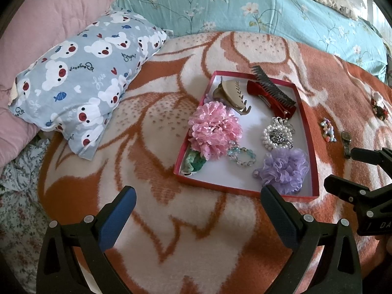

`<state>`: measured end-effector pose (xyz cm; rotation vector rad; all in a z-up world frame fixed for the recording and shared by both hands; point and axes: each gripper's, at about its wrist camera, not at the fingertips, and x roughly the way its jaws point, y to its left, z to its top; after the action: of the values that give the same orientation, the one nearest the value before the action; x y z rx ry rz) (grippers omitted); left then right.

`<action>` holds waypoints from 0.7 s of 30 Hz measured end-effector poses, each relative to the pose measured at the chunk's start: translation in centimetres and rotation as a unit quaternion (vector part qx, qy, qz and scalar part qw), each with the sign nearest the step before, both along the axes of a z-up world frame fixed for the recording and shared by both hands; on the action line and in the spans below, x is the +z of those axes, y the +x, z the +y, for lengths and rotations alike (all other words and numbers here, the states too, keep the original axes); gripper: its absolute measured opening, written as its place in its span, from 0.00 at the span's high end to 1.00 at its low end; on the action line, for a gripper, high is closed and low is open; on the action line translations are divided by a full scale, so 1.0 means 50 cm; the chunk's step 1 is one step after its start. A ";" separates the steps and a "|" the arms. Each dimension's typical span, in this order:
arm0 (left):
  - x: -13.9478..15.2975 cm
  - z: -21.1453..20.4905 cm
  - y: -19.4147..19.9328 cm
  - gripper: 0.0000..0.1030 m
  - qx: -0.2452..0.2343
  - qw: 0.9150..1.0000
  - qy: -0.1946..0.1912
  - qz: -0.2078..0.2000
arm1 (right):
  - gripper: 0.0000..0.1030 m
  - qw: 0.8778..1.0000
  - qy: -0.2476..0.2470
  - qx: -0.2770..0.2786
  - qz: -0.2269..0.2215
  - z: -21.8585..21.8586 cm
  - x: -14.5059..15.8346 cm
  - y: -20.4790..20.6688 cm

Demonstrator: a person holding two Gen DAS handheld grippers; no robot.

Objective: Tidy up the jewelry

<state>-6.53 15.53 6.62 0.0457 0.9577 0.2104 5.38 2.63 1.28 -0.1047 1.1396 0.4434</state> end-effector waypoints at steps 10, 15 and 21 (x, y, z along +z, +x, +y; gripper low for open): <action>-0.001 -0.003 0.000 0.01 -0.001 1.000 0.001 0.000 | 0.01 1.000 0.001 -0.003 0.004 -0.007 0.000 0.002; 0.000 -0.008 0.000 0.01 -0.003 1.000 0.001 0.000 | 0.01 1.000 0.002 -0.003 0.003 -0.009 -0.002 0.003; 0.002 -0.012 0.001 0.01 -0.004 1.000 0.000 0.002 | 0.01 1.000 0.003 -0.006 0.007 -0.012 -0.007 0.006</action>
<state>-6.47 14.94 6.71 0.0493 0.9611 0.2028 5.65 2.04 0.92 -0.0894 1.1510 0.4379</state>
